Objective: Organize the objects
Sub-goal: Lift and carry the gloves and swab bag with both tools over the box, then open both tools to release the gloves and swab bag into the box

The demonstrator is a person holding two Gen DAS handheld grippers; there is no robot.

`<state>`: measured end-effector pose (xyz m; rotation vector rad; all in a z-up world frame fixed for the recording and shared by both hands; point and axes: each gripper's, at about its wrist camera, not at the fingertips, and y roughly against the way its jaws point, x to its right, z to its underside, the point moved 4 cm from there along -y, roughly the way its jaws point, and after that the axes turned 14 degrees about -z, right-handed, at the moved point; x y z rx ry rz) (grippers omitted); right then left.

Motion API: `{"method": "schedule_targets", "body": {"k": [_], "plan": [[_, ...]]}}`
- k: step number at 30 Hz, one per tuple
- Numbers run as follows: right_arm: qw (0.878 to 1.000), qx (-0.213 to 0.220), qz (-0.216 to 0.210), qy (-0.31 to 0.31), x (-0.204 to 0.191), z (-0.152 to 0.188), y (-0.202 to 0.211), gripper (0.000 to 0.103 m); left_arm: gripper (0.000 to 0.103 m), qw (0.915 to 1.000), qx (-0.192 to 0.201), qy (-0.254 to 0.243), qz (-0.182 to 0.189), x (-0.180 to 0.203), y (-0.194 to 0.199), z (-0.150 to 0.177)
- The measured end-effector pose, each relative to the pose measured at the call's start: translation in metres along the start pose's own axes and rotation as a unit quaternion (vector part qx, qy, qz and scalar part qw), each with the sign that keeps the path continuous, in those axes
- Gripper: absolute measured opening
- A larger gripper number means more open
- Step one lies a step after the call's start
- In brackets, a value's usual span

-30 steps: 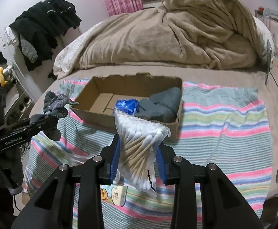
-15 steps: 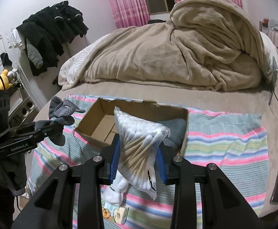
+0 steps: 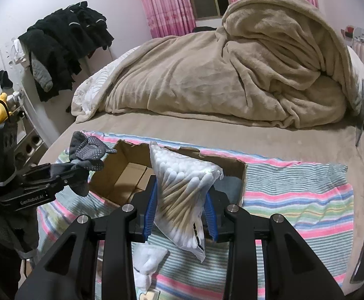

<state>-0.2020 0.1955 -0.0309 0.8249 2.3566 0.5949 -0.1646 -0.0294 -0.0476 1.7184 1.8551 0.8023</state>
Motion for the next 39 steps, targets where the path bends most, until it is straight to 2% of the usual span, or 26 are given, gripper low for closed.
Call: {"method": "schedule_targets", "body": {"k": [6, 16, 21, 29, 32, 34, 39], "plan": [[1.0, -0.004, -0.003, -0.021, 0.015, 0.001, -0.018, 0.036, 0.037, 0.9998, -0.013, -0.011, -0.004, 0.006, -0.016, 0.002], [0.999, -0.036, -0.009, -0.036, 0.033, 0.008, -0.059, 0.035, 0.038, 0.9989, -0.039, -0.023, -0.008, 0.011, -0.048, 0.006], [0.998, -0.047, -0.007, -0.041, 0.038, 0.012, -0.073, 0.033, 0.039, 0.9975, -0.065, -0.024, -0.01, 0.009, -0.066, 0.012], [0.998, -0.051, 0.0, -0.041, 0.038, 0.013, -0.073, 0.033, 0.049, 0.9965, -0.078, -0.027, -0.013, 0.015, -0.067, 0.015], [0.998, -0.044, 0.005, -0.04, 0.033, 0.011, -0.065, 0.036, 0.051, 0.9968, -0.075, -0.023, -0.011, 0.016, -0.059, 0.015], [0.998, -0.039, 0.008, -0.04, 0.031, 0.01, -0.059, 0.043, 0.058, 0.9973, -0.07, -0.02, -0.01, 0.015, -0.053, 0.014], [0.999, -0.028, 0.013, -0.035, 0.02, 0.009, -0.04, 0.05, 0.061, 0.9983, -0.056, -0.014, -0.011, 0.012, -0.032, 0.012]]}}
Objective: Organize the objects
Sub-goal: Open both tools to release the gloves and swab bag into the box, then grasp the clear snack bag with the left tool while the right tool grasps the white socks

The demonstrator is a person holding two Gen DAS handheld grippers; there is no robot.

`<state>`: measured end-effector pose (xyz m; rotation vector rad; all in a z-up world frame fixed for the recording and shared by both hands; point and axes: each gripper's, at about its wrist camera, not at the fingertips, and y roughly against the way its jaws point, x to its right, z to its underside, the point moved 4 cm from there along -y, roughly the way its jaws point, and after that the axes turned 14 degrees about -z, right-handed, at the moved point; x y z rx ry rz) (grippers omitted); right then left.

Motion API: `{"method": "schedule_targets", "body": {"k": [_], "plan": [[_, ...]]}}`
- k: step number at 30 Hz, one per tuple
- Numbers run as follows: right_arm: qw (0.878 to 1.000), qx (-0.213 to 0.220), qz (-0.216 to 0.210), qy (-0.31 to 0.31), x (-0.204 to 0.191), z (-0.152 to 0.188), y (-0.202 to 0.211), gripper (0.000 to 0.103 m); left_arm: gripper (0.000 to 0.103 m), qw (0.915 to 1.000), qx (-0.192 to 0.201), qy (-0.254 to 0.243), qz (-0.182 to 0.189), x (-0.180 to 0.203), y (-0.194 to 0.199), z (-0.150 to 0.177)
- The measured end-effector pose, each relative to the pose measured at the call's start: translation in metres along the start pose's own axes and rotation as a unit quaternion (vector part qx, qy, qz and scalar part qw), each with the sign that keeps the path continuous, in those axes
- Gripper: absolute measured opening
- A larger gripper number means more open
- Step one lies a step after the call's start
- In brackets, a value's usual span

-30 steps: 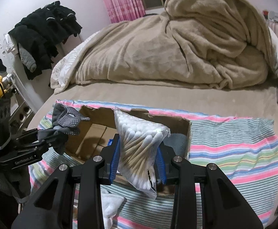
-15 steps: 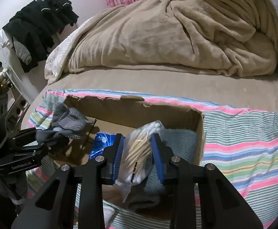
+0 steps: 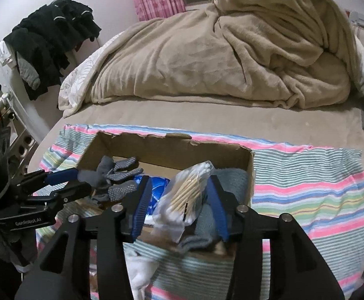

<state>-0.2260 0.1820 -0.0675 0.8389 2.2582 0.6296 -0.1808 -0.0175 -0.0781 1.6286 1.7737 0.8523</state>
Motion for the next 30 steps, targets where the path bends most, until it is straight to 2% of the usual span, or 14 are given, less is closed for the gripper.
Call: {"method": "schedule_targets", "body": {"k": [2, 13, 20, 30], "plan": [[1.0, 0.004, 0.0, 0.002, -0.005, 0.001, 0.007, 0.051, 0.064, 1.0, 0.007, 0.001, -0.001, -0.001, 0.009, 0.002], [1.0, 0.014, 0.002, 0.006, -0.028, 0.016, 0.039, 0.053, 0.064, 0.9996, 0.017, 0.022, 0.009, -0.005, 0.049, 0.025], [1.0, 0.011, 0.004, 0.0, -0.034, 0.033, 0.049, 0.053, 0.064, 0.9992, 0.017, 0.025, 0.027, -0.001, 0.065, 0.042], [1.0, 0.003, 0.005, 0.0, -0.043, 0.056, 0.058, 0.055, 0.064, 0.9991, 0.008, 0.033, 0.024, -0.005, 0.077, 0.065]]}}
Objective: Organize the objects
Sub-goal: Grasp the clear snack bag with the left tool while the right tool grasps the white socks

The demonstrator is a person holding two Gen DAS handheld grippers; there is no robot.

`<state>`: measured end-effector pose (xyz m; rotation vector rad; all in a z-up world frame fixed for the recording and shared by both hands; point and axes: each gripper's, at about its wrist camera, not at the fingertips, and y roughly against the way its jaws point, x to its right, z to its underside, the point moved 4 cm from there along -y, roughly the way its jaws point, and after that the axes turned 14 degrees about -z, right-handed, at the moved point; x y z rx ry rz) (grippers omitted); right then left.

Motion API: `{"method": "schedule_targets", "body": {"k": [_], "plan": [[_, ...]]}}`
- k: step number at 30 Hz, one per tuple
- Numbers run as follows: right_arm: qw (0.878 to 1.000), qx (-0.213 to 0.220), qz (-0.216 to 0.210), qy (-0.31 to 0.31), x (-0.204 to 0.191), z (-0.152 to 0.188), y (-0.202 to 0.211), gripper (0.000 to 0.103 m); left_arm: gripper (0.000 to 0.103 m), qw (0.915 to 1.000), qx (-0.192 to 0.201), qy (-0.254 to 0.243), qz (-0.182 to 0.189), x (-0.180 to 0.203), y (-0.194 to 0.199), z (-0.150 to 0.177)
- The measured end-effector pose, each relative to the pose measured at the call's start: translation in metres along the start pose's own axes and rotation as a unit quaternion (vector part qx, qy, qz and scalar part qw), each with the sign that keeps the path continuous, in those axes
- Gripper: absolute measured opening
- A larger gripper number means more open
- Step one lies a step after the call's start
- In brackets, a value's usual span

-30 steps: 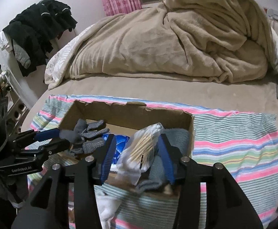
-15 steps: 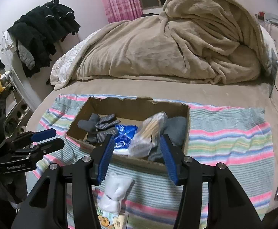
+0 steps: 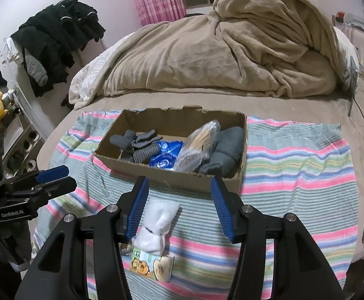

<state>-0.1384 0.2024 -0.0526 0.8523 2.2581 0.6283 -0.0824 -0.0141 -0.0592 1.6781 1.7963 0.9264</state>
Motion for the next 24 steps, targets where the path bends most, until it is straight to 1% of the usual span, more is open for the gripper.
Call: {"method": "schedule_targets", "body": {"k": [9, 18, 21, 23, 24], "plan": [[1.0, -0.014, -0.004, -0.006, -0.005, 0.018, -0.002, 0.056, 0.064, 0.9997, -0.025, -0.007, 0.006, 0.005, -0.005, 0.026], [0.999, -0.039, -0.013, -0.013, -0.005, 0.037, -0.019, 0.056, 0.064, 0.9981, -0.057, -0.018, 0.015, 0.02, -0.025, 0.048], [0.999, -0.045, -0.015, -0.016, -0.004, 0.041, -0.023, 0.056, 0.064, 0.9977, -0.065, -0.018, 0.009, 0.022, -0.031, 0.053], [0.999, -0.05, -0.015, -0.017, -0.003, 0.043, -0.027, 0.056, 0.067, 0.9974, -0.071, -0.016, 0.006, 0.02, -0.035, 0.054], [0.998, -0.051, -0.014, -0.017, -0.003, 0.044, -0.028, 0.057, 0.071, 0.9972, -0.074, -0.013, 0.007, 0.019, -0.037, 0.055]]}}
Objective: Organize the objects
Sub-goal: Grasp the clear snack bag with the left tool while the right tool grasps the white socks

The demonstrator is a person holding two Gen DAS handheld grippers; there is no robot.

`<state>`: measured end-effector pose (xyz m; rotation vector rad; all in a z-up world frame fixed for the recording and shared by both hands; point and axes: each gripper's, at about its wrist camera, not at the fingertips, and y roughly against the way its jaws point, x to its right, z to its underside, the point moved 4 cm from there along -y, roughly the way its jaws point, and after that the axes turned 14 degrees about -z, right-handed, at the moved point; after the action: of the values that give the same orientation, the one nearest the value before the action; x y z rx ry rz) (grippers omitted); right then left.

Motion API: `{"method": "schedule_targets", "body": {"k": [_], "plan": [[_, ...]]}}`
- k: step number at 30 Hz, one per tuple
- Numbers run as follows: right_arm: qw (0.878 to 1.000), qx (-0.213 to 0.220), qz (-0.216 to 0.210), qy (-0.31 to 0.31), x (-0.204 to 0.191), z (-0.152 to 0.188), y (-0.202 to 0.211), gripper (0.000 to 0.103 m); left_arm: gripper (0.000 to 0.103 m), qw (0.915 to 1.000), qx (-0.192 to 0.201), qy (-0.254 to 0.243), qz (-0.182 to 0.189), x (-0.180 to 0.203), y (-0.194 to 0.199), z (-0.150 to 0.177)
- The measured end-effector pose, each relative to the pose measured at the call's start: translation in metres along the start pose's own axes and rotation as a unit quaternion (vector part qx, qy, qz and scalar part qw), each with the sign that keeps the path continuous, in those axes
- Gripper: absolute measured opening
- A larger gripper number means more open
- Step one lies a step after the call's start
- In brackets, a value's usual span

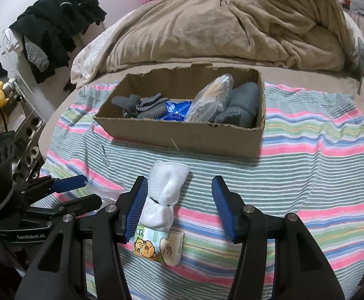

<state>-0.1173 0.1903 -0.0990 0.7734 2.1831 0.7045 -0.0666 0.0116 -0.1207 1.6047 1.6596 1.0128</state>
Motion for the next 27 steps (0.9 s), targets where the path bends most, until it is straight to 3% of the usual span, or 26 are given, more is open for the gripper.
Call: {"method": "schedule_targets", "body": {"k": [6, 11, 14, 20, 24, 27], "plan": [[1.0, -0.005, -0.004, -0.008, 0.006, 0.002, -0.007, 0.06, 0.074, 0.9999, -0.005, 0.007, -0.008, -0.002, -0.003, 0.003], [1.0, -0.011, -0.01, -0.009, 0.005, 0.003, -0.013, 0.06, 0.074, 0.9989, 0.016, 0.012, -0.043, -0.01, 0.004, 0.001], [1.0, -0.015, -0.013, -0.01, 0.007, 0.005, -0.018, 0.06, 0.077, 0.9989, 0.015, 0.01, -0.043, -0.009, 0.001, 0.0], [0.999, -0.024, -0.021, -0.012, 0.006, 0.008, -0.025, 0.06, 0.077, 0.9997, -0.022, -0.001, -0.012, 0.004, -0.018, 0.013], [0.999, -0.034, -0.025, -0.011, 0.007, 0.011, -0.032, 0.06, 0.077, 0.9989, -0.044, 0.001, -0.011, 0.007, -0.038, 0.022], [0.999, -0.04, -0.028, -0.01, 0.006, 0.012, -0.038, 0.06, 0.077, 0.9992, -0.038, -0.001, -0.01, 0.008, -0.042, 0.023]]}}
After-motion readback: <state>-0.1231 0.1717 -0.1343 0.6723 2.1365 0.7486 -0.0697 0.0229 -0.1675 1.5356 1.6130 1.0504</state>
